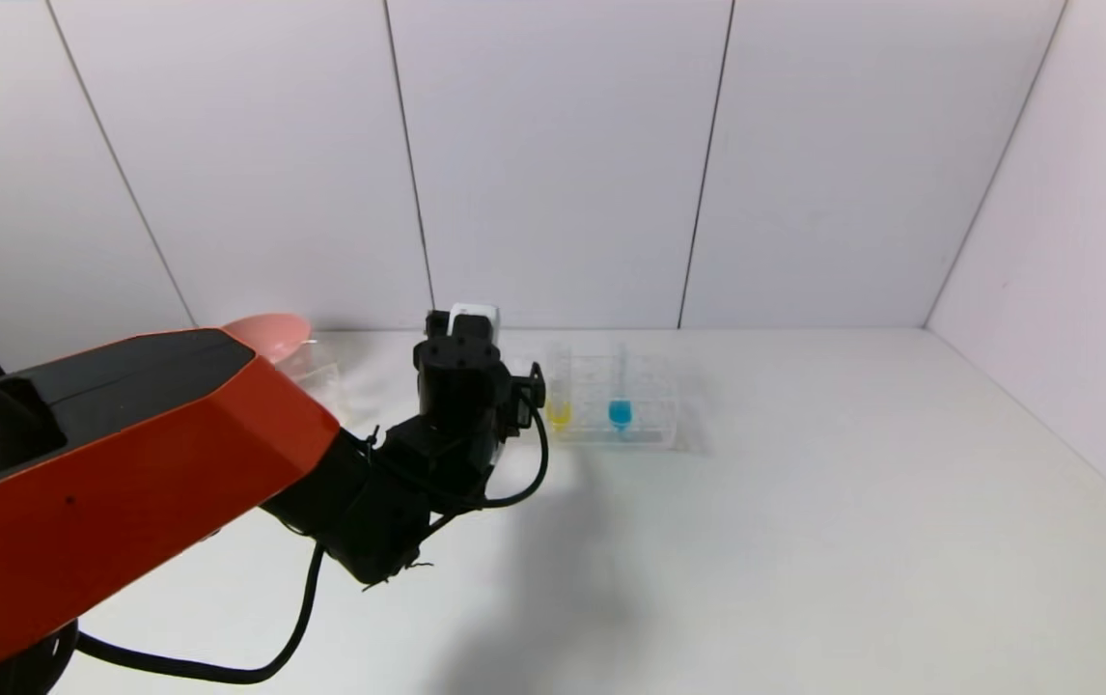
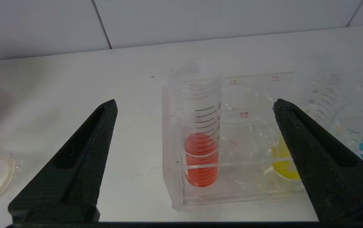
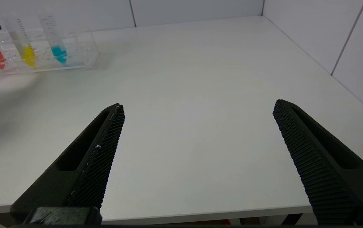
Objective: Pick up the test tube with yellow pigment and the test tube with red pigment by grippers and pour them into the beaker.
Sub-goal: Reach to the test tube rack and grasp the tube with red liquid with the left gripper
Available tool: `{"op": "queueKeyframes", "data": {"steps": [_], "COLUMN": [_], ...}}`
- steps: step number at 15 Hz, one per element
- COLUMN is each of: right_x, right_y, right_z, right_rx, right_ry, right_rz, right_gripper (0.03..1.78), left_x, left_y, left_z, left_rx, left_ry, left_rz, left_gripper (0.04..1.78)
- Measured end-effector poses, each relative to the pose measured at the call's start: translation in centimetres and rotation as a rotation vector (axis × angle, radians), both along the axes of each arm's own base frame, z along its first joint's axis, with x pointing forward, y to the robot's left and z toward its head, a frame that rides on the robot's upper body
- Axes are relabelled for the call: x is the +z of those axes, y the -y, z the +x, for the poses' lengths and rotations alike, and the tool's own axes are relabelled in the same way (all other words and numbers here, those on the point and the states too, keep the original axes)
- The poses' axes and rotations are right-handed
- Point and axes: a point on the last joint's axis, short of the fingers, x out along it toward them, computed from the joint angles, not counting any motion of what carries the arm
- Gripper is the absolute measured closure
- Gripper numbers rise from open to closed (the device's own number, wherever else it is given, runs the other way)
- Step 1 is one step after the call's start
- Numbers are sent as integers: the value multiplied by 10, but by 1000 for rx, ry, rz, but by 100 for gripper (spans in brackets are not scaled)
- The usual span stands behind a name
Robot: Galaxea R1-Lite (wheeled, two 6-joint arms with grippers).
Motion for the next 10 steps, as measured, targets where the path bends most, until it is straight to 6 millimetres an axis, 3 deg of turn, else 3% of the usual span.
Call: {"op": "queueKeyframes", "data": {"steps": [3, 5, 8, 10], "right_x": [0, 0, 0, 0], "right_y": [0, 0, 0, 0], "right_z": [0, 0, 0, 0], "right_rx": [0, 0, 0, 0], "right_ry": [0, 0, 0, 0], "right_rz": [0, 0, 0, 0], "right_gripper": [10, 10, 10, 10], "left_x": [-5, -7, -9, -10], "left_y": [1, 1, 1, 2], "left_z": [4, 4, 5, 5], "left_rx": [-2, -4, -9, -10], "left_ry": [-2, -3, -3, -4], "left_rz": [-1, 0, -1, -2], "left_gripper": [12, 23, 58, 96]}}
